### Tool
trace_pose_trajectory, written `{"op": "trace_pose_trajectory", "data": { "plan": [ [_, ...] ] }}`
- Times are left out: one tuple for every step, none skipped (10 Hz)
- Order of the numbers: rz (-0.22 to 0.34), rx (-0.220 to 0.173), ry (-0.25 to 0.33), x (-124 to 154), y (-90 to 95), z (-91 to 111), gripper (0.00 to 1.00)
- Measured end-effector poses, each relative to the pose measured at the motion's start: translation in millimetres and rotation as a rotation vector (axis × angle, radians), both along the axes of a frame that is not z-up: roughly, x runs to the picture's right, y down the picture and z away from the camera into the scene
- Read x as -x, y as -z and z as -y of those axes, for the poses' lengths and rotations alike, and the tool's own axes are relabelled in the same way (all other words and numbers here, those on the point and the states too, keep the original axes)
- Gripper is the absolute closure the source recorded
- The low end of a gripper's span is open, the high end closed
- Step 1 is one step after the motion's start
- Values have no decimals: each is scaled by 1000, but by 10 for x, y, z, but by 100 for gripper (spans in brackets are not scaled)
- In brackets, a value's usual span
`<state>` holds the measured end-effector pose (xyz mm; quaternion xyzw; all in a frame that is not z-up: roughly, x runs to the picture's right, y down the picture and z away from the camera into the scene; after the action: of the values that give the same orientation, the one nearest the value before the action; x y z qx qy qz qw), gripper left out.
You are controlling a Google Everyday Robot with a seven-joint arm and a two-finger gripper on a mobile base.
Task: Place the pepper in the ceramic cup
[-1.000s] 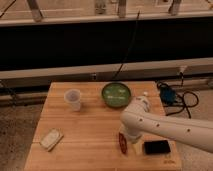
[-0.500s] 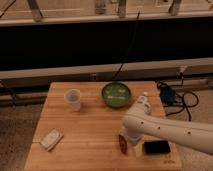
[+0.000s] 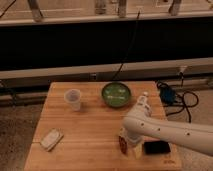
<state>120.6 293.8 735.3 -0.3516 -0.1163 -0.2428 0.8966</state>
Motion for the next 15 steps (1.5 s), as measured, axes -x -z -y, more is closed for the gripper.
{"op": "trace_pose_trajectory", "data": {
  "plan": [
    [1, 4, 0, 2, -17, -21, 20],
    [2, 8, 0, -1, -33, -43, 20],
    [4, 10, 3, -1, -44, -52, 20],
    [6, 11, 2, -8, -64, -60, 20],
    [5, 15, 0, -15, -79, -77, 20],
    [6, 17, 1, -13, -89, -83, 20],
    [6, 20, -1, -16, -105, -96, 20],
    [4, 24, -3, -14, -109, -96, 20],
    [2, 29, -1, -12, -120, -112, 20],
    [3, 34, 2, -6, -134, -125, 20],
    [6, 36, 8, 12, -154, -131, 20],
    [8, 39, 13, 16, -170, -140, 20],
    [8, 38, 11, 14, -176, -142, 20],
    [3, 38, 4, 5, -172, -140, 20],
    [1, 38, 2, 6, -175, -136, 20]
  ]
}}
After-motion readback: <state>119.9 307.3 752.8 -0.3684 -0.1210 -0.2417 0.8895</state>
